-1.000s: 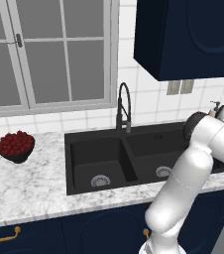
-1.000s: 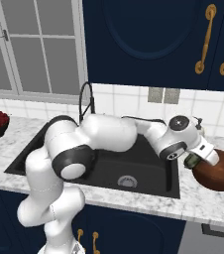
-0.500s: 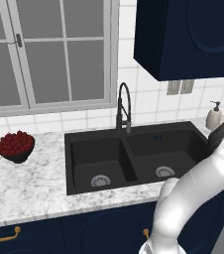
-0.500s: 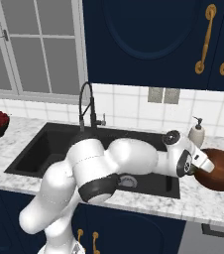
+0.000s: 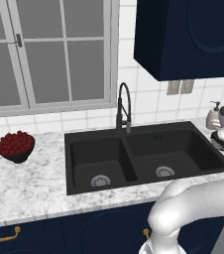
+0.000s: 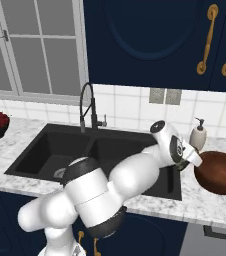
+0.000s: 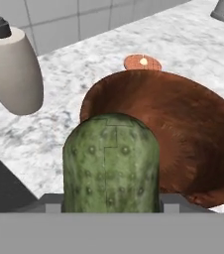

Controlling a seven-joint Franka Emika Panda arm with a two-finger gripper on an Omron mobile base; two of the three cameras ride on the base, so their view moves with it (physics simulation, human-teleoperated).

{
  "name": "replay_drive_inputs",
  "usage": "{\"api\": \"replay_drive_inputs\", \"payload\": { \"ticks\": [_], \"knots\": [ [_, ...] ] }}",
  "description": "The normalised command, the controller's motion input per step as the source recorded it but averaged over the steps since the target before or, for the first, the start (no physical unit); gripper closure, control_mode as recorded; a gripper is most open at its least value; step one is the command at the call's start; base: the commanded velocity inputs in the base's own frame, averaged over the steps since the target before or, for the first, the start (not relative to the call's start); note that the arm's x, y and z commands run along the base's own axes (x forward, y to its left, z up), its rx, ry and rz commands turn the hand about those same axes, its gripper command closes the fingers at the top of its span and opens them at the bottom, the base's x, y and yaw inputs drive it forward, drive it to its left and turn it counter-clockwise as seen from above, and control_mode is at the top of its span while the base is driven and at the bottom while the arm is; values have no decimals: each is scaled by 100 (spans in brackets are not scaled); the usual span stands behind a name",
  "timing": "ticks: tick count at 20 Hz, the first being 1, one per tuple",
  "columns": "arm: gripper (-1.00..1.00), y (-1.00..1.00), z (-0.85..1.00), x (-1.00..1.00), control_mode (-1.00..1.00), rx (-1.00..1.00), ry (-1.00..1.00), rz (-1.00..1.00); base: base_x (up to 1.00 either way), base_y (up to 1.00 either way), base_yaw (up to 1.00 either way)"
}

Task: Pick the cucumber from the sink and place it in the bowl. Then pick the bowl and place it in the microwave. Then close the microwave door and press the start button.

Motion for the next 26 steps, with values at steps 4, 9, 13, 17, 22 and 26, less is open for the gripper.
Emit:
{"api": "replay_drive_inputs", "payload": {
  "ticks": [4, 9, 13, 17, 22, 26],
  "knots": [
    [100, -40, 100, 0, -100, 24, 17, 0, 0, 0, 0],
    [100, -57, 39, 0, -100, 26, 11, -1, 0, 0, 0],
    [100, -46, -15, 37, -100, 6, 0, 0, 0, 0, 0],
    [100, -31, -35, 51, -100, 0, 0, 0, 0, 0, 0],
    [100, -42, -51, 26, -100, 2, 0, 0, 0, 0, 0],
    [100, -41, -61, 0, -100, 0, 0, 0, 0, 0, 0]
  ]
}}
